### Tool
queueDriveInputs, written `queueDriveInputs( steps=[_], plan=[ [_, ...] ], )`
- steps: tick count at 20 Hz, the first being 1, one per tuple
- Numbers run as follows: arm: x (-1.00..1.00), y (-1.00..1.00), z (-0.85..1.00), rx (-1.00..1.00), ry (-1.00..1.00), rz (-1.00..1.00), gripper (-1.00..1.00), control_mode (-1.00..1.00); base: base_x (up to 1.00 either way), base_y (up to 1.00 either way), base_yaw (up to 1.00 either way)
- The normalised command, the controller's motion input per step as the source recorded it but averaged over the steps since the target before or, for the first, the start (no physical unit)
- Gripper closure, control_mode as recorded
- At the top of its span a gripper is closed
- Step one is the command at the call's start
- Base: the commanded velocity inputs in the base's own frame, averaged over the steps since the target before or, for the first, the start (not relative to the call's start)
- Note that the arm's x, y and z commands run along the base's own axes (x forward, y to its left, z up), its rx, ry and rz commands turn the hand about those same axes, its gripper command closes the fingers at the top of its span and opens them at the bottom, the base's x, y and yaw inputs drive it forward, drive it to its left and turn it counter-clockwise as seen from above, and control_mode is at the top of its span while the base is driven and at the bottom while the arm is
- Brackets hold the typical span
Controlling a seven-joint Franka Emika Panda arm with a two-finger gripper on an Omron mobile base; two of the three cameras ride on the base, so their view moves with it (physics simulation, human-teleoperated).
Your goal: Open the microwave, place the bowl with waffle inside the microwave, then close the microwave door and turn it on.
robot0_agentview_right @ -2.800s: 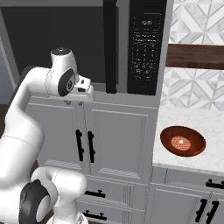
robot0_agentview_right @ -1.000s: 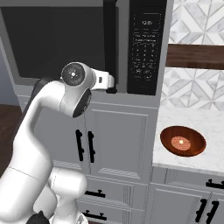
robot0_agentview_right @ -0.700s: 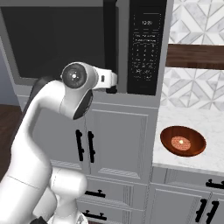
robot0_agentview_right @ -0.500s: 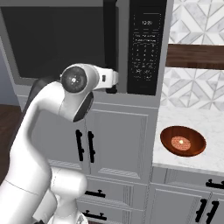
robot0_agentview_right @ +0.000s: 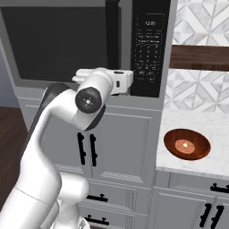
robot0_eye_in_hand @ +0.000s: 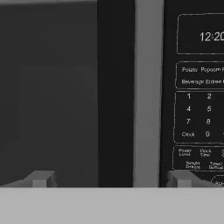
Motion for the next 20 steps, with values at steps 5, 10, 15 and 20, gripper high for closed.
queueDriveInputs(
  steps=[5, 10, 15, 20],
  plan=[
    [0.10, -0.31, 0.25, 0.00, -0.20, -0.01, -1.00, -1.00, 0.00, 0.00, 0.00],
    [0.40, -0.23, 0.16, 0.00, -0.06, 0.00, -1.00, -1.00, 0.00, 0.00, 0.00],
    [0.46, -0.12, 0.01, 0.00, -0.03, 0.00, -1.00, -1.00, 0.00, 0.00, 0.00],
    [0.57, 0.00, 0.02, 0.00, 0.00, 0.00, -1.00, -1.00, 0.00, 0.00, 0.00]
  ],
)
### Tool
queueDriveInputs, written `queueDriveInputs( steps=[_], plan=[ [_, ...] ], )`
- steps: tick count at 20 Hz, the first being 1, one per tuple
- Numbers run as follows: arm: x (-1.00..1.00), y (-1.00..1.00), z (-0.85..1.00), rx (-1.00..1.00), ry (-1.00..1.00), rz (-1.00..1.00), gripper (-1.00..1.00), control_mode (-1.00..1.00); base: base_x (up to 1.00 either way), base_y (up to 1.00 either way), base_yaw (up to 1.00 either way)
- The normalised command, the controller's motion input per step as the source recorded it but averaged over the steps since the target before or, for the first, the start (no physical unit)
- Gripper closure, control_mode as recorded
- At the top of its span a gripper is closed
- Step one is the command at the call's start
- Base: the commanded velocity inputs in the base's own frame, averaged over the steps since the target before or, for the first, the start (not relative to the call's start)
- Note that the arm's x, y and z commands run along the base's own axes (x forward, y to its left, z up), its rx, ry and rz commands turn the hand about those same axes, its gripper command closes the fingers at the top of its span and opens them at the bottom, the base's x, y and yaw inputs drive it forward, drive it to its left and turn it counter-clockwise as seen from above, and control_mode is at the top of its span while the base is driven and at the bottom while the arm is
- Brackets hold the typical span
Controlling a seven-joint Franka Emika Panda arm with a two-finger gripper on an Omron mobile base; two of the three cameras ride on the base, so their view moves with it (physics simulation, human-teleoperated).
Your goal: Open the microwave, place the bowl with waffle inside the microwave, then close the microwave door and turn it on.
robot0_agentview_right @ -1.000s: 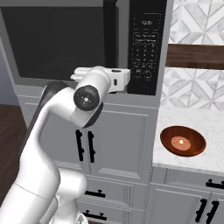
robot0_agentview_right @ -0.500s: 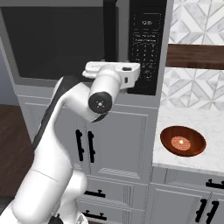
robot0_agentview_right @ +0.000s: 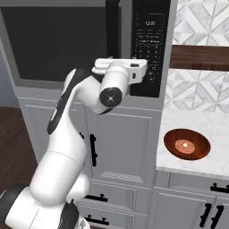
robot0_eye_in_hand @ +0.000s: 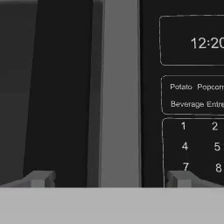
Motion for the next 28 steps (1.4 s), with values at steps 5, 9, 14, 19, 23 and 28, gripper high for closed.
queueDriveInputs(
  steps=[5, 9, 14, 19, 23, 28],
  plan=[
    [0.49, -0.05, 0.04, 0.01, 0.00, 0.00, -1.00, -1.00, 0.00, 0.00, 0.00],
    [0.10, 0.02, 0.15, 0.00, 0.00, 0.00, -1.00, -1.00, 0.00, 0.00, 0.00],
    [-0.12, 0.08, 0.12, 0.00, -0.01, 0.00, -1.00, -1.00, 0.00, 0.00, 0.00],
    [-0.08, 0.03, 0.19, 0.00, -0.06, 0.00, -1.00, -1.00, 0.00, 0.00, 0.00],
    [-0.02, 0.10, 0.15, 0.00, -0.03, 0.00, -1.00, -1.00, 0.00, 0.00, 0.00],
    [0.04, 0.34, 0.01, 0.00, 0.00, 0.00, -1.00, -1.00, 0.00, 0.00, 0.00]
  ],
)
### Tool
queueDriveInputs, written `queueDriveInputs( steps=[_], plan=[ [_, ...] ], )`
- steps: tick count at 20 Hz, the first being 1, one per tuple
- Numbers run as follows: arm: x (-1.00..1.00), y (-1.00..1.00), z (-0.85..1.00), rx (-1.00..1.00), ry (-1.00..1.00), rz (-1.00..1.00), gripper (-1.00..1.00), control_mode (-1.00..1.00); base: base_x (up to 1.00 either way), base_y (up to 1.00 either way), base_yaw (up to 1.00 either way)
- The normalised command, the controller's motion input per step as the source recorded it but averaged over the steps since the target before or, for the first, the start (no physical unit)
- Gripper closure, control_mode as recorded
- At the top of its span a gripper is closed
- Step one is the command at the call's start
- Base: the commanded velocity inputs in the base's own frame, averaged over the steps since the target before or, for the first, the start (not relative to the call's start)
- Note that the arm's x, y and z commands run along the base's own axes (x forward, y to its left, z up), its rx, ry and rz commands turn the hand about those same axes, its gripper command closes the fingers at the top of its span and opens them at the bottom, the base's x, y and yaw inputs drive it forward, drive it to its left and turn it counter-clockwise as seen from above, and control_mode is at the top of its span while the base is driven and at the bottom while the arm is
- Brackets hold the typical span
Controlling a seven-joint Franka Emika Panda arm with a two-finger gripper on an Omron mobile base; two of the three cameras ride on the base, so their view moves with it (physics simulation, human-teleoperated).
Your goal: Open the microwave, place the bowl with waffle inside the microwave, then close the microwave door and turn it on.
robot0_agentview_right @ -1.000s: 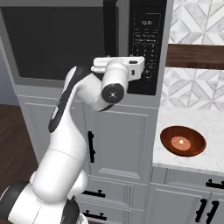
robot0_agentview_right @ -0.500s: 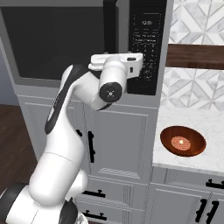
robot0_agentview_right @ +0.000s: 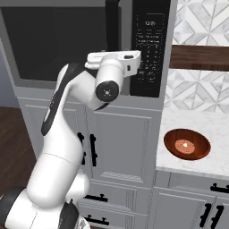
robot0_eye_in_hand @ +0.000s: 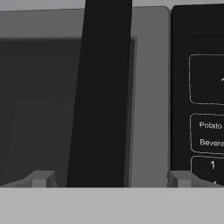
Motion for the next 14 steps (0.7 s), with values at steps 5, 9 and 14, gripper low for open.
queueDriveInputs(
  steps=[5, 9, 14],
  plan=[
    [0.05, 0.21, 0.00, 0.00, 0.00, -0.01, -1.00, -1.00, 0.00, 0.00, 0.00],
    [0.21, 0.00, 0.00, 0.00, 0.00, -0.08, -1.00, -1.00, 0.00, 0.00, 0.00],
    [0.36, 0.00, 0.00, 0.00, 0.00, -0.06, -1.00, -1.00, 0.00, 0.00, 0.00]
  ],
)
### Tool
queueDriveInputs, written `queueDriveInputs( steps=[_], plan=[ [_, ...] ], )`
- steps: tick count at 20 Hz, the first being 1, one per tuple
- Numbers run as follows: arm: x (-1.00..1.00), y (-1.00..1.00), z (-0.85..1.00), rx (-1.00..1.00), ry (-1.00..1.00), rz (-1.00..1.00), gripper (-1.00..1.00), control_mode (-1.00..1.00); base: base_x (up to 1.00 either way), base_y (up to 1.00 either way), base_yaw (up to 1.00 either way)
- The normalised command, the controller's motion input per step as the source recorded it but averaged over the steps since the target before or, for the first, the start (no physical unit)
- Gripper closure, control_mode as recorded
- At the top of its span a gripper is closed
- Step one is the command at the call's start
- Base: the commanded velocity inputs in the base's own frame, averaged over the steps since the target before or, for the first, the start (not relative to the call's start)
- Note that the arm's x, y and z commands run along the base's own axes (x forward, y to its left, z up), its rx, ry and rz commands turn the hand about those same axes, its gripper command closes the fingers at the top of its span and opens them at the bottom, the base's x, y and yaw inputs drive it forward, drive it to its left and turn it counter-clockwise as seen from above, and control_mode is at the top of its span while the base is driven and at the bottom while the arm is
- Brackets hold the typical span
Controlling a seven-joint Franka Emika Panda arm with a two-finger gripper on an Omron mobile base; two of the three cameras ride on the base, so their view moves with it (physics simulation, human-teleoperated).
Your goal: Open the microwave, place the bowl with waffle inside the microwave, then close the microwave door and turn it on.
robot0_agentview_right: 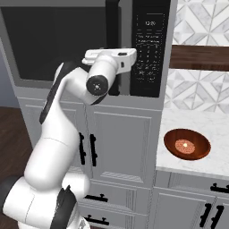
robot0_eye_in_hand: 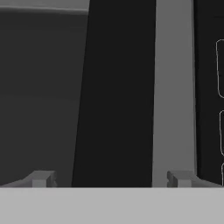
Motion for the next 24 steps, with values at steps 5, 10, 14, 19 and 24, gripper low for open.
queueDriveInputs(
  steps=[5, 10, 14, 19, 24],
  plan=[
    [0.35, 0.00, 0.00, 0.00, 0.00, 0.00, -1.00, -1.00, 0.00, 0.00, 0.00],
    [0.14, 0.00, 0.00, 0.00, 0.00, 0.00, -1.00, -1.00, 0.00, 0.00, 0.00],
    [0.00, 0.00, 0.00, 0.00, 0.00, 0.00, -1.00, -1.00, 0.00, 0.00, 0.00],
    [0.00, 0.00, 0.00, 0.00, 0.00, 0.00, -1.00, -1.00, 0.00, 0.00, 0.00],
    [0.00, 0.00, 0.00, 0.00, 0.00, 0.00, 1.00, -1.00, 0.00, 0.00, 0.00]
  ],
)
